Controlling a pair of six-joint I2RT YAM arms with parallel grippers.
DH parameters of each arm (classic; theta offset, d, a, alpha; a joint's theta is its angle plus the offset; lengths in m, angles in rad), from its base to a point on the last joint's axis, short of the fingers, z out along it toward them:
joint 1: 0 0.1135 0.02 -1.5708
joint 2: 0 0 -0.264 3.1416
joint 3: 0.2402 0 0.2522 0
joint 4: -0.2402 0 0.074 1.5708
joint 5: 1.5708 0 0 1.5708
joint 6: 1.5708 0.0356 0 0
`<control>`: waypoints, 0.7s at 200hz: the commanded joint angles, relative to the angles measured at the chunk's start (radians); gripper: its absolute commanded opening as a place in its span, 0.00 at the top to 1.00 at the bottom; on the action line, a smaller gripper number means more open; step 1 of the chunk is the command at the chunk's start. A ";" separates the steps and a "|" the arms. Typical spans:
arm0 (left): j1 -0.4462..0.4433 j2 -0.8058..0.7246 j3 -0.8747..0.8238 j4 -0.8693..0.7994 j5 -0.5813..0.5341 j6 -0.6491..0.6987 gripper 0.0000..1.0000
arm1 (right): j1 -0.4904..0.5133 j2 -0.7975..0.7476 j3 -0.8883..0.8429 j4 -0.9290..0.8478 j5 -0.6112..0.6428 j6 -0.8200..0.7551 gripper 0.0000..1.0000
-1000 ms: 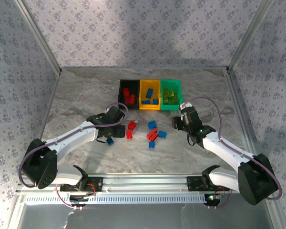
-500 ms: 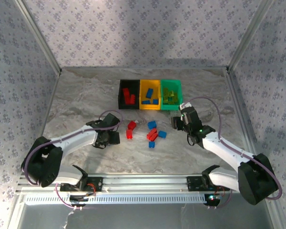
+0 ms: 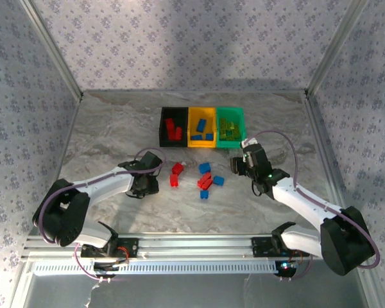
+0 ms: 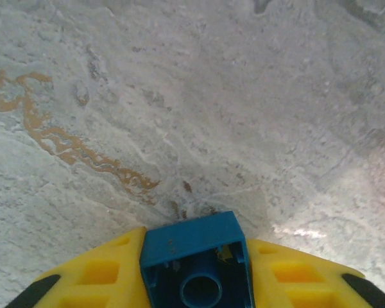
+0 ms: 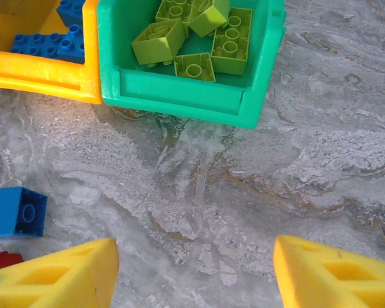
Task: Sort the legos into containers by color
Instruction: Pick up the lego from the center of the table, then place the lego in the container.
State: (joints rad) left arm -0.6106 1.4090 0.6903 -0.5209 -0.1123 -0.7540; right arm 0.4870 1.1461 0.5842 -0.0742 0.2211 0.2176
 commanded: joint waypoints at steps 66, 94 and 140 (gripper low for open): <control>-0.033 -0.008 0.085 -0.014 -0.013 0.034 0.86 | 0.005 -0.010 0.003 -0.001 0.031 0.000 0.33; -0.035 -0.003 0.161 -0.040 -0.028 0.061 0.86 | 0.002 -0.001 -0.001 0.001 0.035 0.000 0.33; -0.038 0.051 0.328 -0.072 -0.060 0.129 0.86 | 0.003 -0.003 0.002 -0.001 0.035 0.002 0.33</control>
State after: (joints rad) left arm -0.6407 1.4250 0.9264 -0.5491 -0.1356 -0.6846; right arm 0.4870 1.1461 0.5842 -0.0742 0.2314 0.2173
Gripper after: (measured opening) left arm 0.326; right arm 0.666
